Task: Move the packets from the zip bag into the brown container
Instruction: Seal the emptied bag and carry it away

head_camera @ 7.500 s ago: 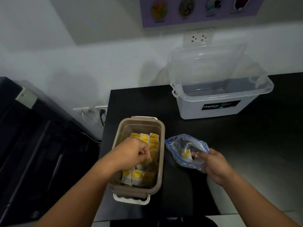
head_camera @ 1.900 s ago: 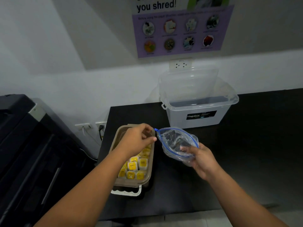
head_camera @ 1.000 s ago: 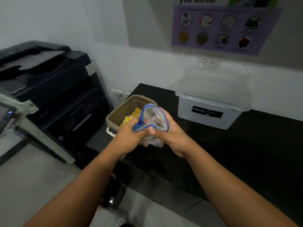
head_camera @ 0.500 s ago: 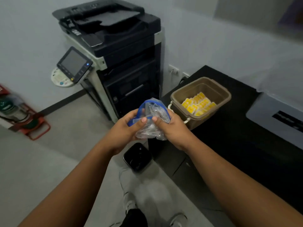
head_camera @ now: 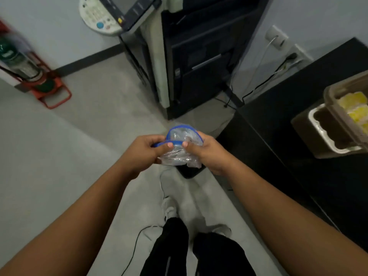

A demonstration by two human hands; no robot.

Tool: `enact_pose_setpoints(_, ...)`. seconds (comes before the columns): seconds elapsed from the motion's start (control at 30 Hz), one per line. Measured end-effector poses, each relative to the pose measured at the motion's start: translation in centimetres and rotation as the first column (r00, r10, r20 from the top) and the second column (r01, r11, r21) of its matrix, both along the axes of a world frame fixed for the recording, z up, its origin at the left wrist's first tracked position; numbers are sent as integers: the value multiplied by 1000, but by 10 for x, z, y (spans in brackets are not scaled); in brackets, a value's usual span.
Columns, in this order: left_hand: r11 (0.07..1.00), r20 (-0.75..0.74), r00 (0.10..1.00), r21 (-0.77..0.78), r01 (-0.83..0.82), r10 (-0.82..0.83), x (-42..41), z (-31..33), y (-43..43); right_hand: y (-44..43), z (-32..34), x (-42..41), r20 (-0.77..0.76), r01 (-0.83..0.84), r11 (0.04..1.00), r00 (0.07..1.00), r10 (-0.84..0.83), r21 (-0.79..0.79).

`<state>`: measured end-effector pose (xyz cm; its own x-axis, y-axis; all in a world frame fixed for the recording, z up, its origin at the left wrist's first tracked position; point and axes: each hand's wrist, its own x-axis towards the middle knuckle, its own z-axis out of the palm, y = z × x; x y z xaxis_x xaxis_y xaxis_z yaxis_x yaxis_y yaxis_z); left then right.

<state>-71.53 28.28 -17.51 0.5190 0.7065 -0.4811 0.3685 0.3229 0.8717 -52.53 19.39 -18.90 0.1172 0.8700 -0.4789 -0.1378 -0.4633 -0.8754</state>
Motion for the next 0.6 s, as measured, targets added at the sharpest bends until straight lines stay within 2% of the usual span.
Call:
enact_pose_setpoints(0.07, 1000, -71, 998, -8, -2, 1, -13, -38, 12, 9, -36, -11, 56, -15, 999, 998, 17, -30)
enact_pose_setpoints(0.17, 990, -89, 993, -113, -89, 79, -26, -92, 20, 20, -87, -26, 121, -30, 998, 992, 37, -59)
enact_pose_setpoints(0.3, 968, -115, 974, -141, -210, 194, -29, -163, 26, 37, -155, -27, 207, 19, 994, 978, 4, -107)
enact_pose_setpoints(0.47, 948, -190, 936, -61, -311, 295, -20, -250, 30, 43, -236, -11, 177, 154, 956, 978, -111, -251)
enact_pose_setpoints(0.6, 932, -272, 896, 7, -361, 349, -13, -328, 34, 17, -309, 7, 249, 306, 868, 943, -220, -391)
